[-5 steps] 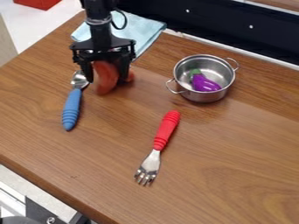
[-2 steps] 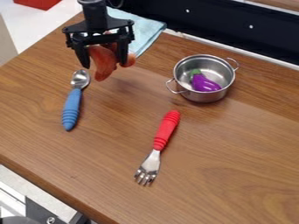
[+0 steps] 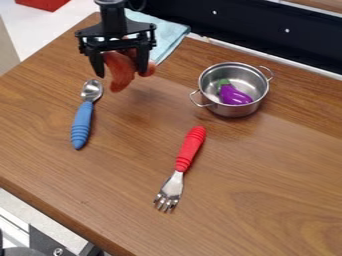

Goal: Move the object between the spoon and the blue cloth

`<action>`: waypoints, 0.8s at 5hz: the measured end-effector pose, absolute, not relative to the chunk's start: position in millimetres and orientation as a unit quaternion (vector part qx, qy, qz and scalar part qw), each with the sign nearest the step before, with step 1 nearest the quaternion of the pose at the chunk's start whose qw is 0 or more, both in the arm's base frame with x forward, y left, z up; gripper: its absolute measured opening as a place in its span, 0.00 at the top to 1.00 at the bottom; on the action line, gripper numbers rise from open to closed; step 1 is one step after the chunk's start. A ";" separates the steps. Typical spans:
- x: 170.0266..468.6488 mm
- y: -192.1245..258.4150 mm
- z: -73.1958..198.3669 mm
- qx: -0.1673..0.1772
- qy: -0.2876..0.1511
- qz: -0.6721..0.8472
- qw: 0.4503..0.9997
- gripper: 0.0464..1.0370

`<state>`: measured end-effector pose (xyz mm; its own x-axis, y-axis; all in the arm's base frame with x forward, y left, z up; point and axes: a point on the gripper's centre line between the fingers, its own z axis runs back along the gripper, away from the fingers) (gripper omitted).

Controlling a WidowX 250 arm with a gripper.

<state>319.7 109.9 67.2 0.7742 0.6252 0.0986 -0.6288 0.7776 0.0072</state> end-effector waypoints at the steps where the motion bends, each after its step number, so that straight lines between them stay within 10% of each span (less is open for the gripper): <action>1: 323.8 113.0 60.0 0.027 -0.041 0.340 0.939 0.04; 3: 334.2 124.4 54.6 0.013 -0.035 0.381 0.924 0.20; 4: 332.0 125.7 54.7 0.003 -0.029 0.372 0.928 0.03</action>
<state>332.0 125.7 54.7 0.7212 0.6904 0.0561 -0.6907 0.7229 -0.0169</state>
